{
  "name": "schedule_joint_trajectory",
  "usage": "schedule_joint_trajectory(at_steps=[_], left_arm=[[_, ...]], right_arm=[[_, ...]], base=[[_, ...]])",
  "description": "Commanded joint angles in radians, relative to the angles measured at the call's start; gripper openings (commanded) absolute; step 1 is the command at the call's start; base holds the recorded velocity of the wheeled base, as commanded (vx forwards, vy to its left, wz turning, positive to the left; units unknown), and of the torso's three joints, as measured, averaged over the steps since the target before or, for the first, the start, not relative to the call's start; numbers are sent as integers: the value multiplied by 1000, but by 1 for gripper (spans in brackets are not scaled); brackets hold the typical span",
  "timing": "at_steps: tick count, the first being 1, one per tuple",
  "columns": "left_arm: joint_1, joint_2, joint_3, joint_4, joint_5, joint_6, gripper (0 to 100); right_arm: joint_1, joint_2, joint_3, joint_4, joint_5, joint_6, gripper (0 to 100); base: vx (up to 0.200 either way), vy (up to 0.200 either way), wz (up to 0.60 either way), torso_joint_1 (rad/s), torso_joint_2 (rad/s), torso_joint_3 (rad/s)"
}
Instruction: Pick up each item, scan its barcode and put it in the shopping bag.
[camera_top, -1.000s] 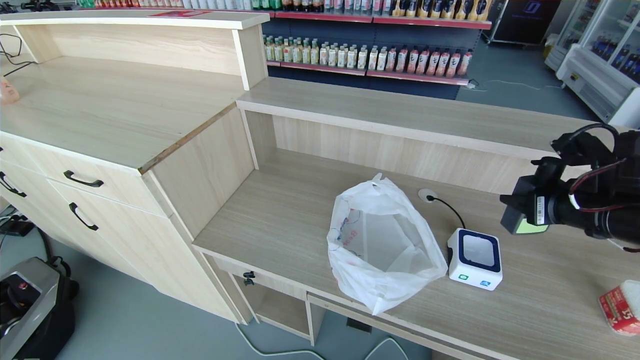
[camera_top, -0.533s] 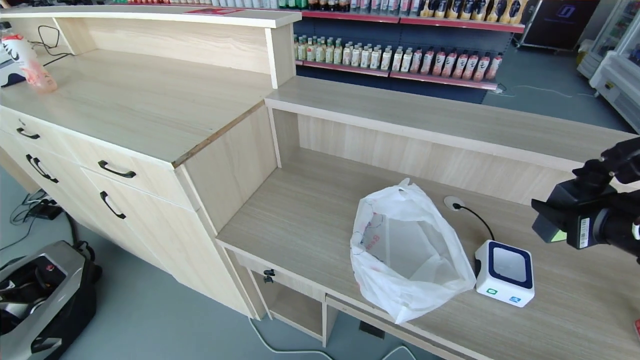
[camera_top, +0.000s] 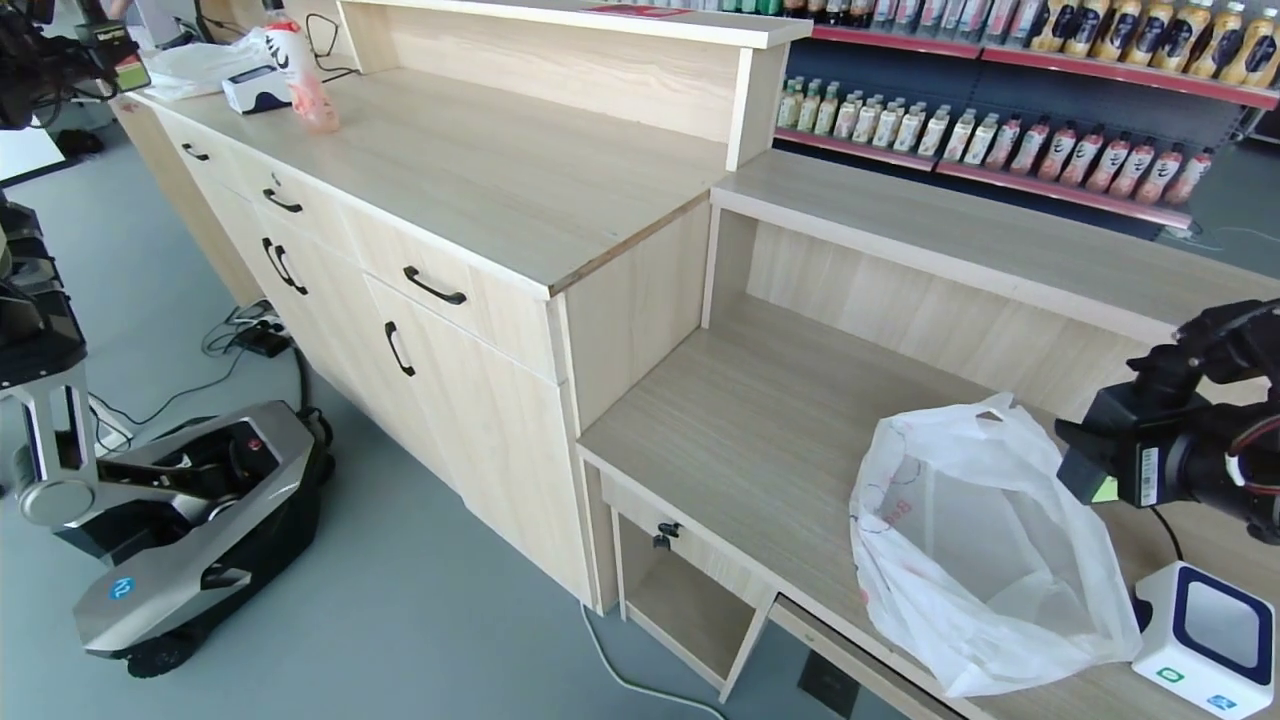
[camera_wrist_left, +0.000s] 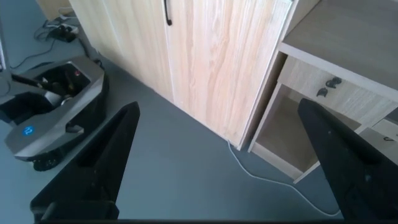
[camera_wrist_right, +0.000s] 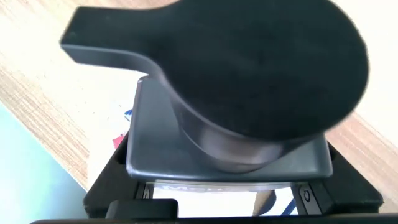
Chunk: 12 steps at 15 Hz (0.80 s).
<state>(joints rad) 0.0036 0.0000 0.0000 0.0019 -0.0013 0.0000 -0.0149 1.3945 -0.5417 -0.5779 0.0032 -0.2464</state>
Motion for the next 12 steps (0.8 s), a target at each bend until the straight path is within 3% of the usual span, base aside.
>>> schedule_joint_trajectory(at_steps=[1,2,12], left_arm=[[1,0,0,0,0,0,100],[1,0,0,0,0,0,100],[1,0,0,0,0,0,100]], right_arm=[[-22,152,-37,-2,60,30,0],[-27,222,-60,-19,106,30,0],[-42,509,-64,-177,126,27,0]], base=[[0,0,0,0,0,0],[0,0,0,0,0,0],[0,0,0,0,0,0]])
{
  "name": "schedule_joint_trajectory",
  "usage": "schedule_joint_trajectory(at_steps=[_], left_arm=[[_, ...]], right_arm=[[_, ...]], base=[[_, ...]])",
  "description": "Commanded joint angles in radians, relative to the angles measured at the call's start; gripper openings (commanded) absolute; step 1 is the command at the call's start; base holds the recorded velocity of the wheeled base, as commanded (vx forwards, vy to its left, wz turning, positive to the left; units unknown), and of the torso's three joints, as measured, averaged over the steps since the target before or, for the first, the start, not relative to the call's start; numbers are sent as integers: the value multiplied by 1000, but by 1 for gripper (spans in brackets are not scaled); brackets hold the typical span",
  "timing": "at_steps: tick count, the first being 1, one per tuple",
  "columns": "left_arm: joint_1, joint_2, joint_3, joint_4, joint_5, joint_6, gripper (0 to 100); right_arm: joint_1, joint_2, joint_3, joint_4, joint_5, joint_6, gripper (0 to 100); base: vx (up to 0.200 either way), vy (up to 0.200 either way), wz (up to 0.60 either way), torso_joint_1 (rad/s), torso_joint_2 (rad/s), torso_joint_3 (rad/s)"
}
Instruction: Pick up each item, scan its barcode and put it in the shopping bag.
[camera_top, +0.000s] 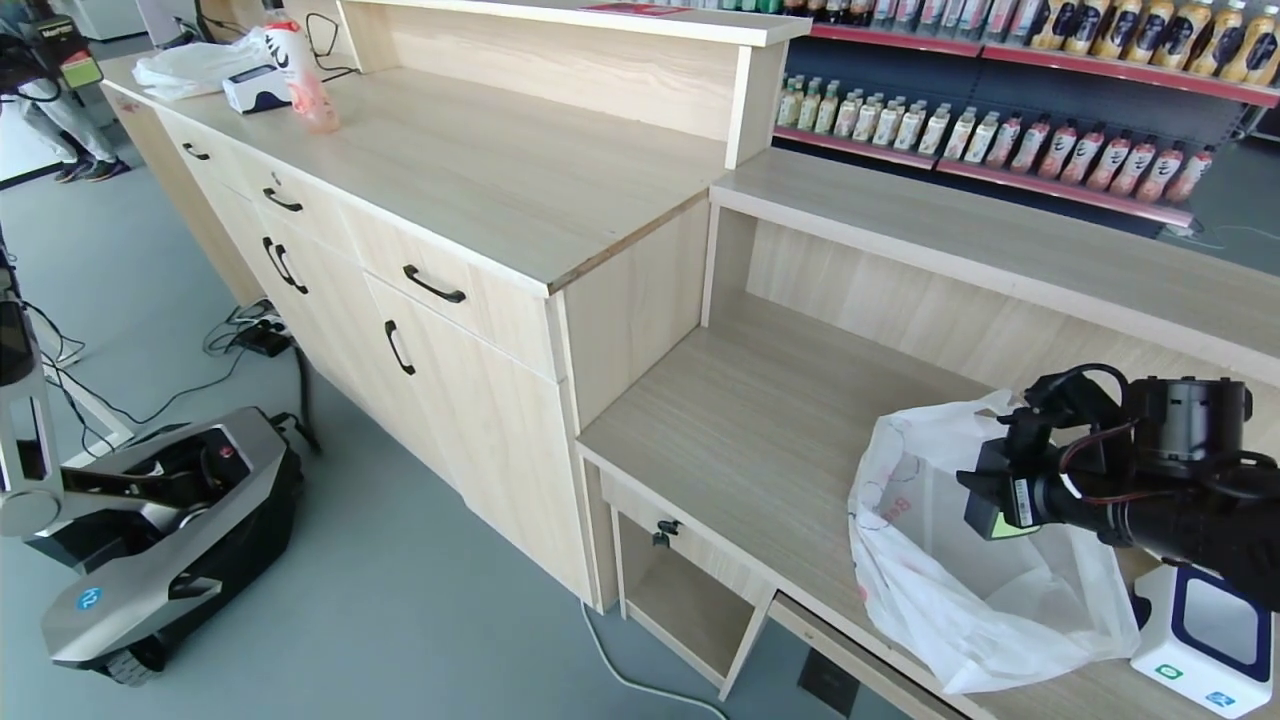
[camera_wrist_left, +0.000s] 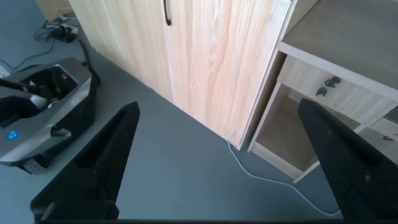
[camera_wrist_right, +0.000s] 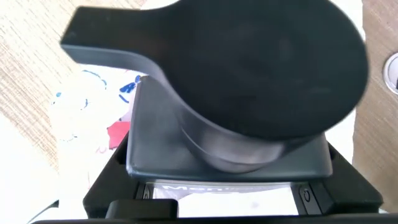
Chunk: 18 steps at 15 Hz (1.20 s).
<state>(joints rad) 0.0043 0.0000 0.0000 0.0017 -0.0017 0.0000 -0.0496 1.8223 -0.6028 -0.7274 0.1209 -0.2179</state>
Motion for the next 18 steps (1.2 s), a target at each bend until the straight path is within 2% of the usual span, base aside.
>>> schedule_joint_trajectory(at_steps=[1,8,18], left_arm=[[-1,0,0,0,0,0,100],[0,0,0,0,0,0,100],[-1,0,0,0,0,0,100]], right_arm=[[-9,110,-2,-52,31,-9,0],[-9,203,-2,-63,83,-100,0],[-10,245,18,-75,95,-138,0]], base=[[0,0,0,0,0,0],[0,0,0,0,0,0],[0,0,0,0,0,0]])
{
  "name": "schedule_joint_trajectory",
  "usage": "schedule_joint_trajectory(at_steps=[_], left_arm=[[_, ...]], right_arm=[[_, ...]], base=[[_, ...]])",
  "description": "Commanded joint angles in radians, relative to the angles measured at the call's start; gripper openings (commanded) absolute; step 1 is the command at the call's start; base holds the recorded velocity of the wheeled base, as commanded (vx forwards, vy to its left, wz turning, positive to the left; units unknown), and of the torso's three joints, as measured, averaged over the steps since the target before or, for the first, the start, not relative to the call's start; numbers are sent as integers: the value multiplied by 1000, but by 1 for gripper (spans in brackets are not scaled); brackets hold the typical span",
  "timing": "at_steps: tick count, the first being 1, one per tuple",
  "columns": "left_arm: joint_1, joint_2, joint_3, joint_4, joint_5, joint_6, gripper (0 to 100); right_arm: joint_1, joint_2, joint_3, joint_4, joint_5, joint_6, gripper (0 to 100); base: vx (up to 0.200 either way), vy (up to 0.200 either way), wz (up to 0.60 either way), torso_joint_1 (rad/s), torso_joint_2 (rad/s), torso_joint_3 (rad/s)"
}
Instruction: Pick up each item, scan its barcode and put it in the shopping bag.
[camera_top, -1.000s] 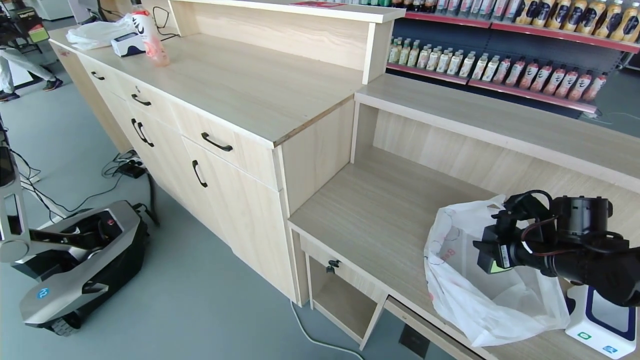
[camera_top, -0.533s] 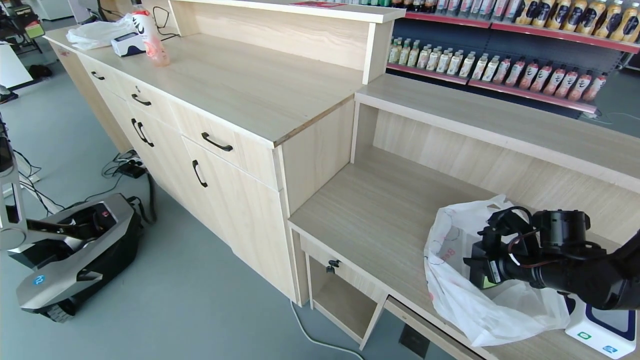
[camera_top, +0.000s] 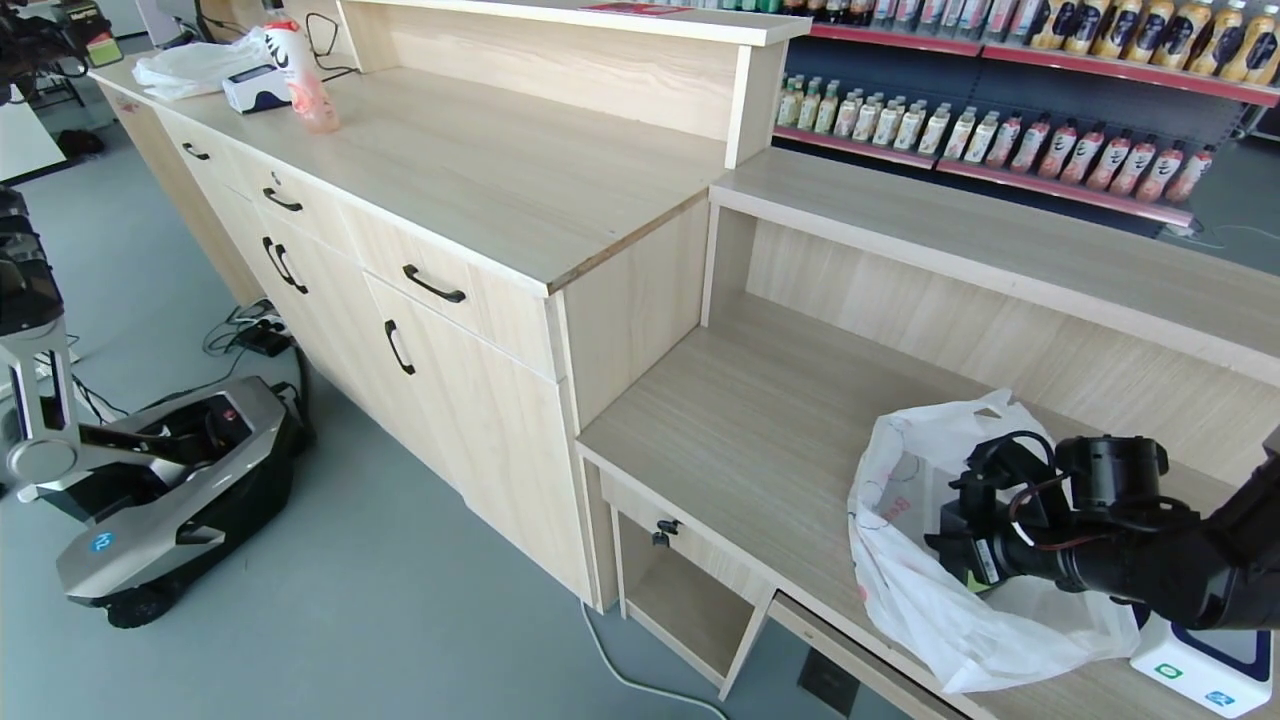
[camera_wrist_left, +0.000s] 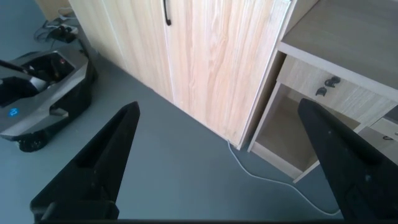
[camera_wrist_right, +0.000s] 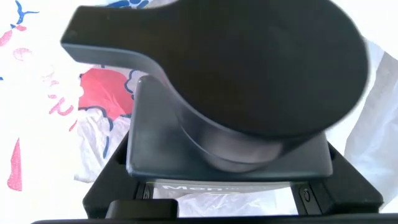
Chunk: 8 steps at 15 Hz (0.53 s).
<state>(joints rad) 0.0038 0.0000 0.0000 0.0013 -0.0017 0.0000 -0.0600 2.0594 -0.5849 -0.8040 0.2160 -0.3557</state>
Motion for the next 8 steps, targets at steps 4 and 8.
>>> schedule_joint_trajectory(at_steps=[4,8], left_arm=[[1,0,0,0,0,0,100],[1,0,0,0,0,0,100]], right_arm=[[2,22,-6,0,6,-5,0],[0,28,-9,0,23,-5,0]], base=[[0,0,0,0,0,0],[0,0,0,0,0,0]])
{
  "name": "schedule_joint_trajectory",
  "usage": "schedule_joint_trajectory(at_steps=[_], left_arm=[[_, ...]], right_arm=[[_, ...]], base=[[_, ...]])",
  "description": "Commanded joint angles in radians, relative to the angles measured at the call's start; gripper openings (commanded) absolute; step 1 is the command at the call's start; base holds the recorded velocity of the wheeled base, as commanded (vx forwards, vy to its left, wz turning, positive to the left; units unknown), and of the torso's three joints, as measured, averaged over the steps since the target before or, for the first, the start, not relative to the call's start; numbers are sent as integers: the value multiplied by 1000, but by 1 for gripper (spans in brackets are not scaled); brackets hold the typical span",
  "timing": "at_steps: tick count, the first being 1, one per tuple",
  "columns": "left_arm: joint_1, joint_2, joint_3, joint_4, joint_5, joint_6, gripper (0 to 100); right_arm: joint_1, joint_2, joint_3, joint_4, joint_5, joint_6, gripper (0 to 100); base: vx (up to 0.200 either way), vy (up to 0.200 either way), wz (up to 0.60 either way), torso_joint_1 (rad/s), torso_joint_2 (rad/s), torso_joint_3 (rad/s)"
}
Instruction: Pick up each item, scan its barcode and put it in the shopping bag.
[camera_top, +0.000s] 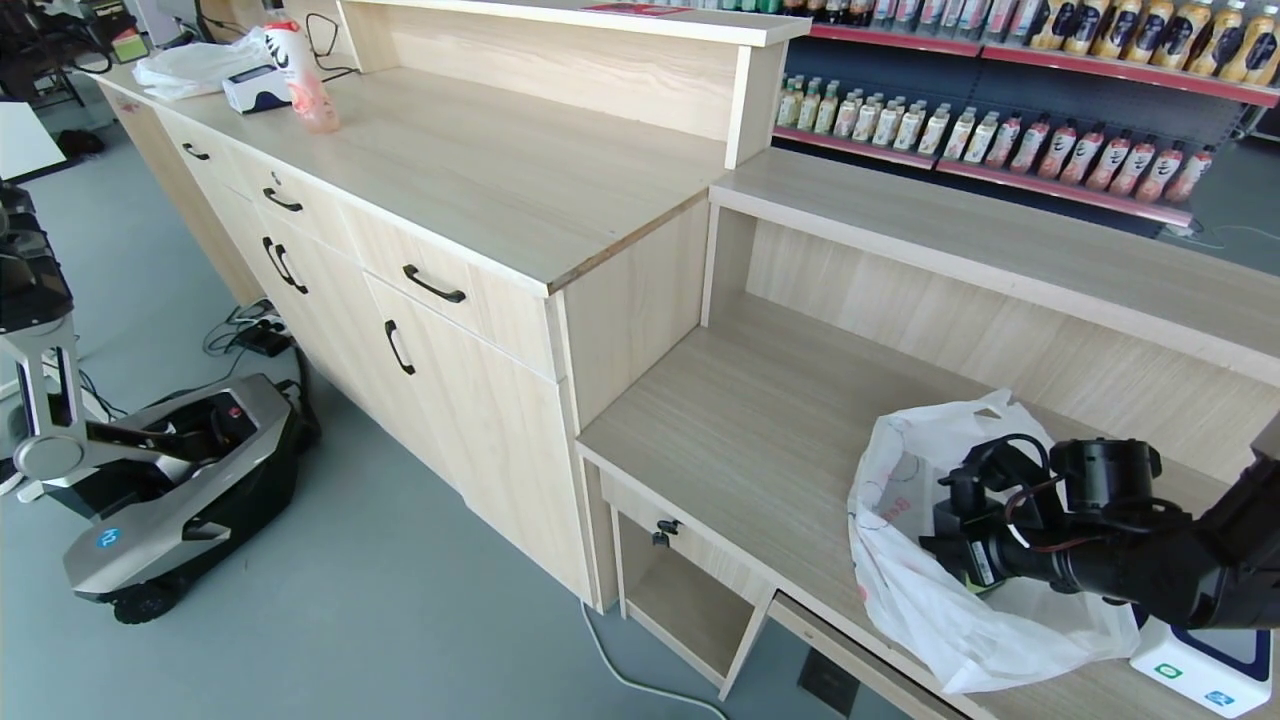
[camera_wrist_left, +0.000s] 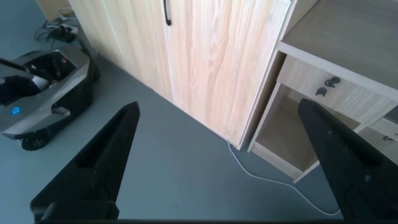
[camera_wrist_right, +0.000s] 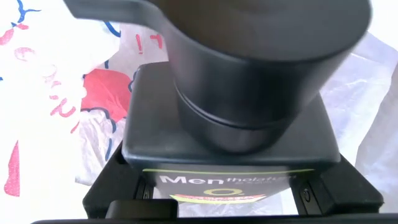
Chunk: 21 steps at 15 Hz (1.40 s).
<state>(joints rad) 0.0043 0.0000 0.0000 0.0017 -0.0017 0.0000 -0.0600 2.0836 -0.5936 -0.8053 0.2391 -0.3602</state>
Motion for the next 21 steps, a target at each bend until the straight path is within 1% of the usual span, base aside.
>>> schedule_joint_trajectory(at_steps=[1,17,18,21], left_arm=[[0,0,0,0,0,0,100],[0,0,0,0,0,0,100],[0,0,0,0,0,0,100],[0,0,0,0,0,0,100]], right_arm=[[0,9,-5,2,2,0,0],[-6,12,-2,-6,2,-17,0],[-6,13,-3,-6,5,-19,100],[-7,6,-3,-14,20,-20,100]], base=[[0,0,0,0,0,0],[0,0,0,0,0,0],[0,0,0,0,0,0],[0,0,0,0,0,0]])
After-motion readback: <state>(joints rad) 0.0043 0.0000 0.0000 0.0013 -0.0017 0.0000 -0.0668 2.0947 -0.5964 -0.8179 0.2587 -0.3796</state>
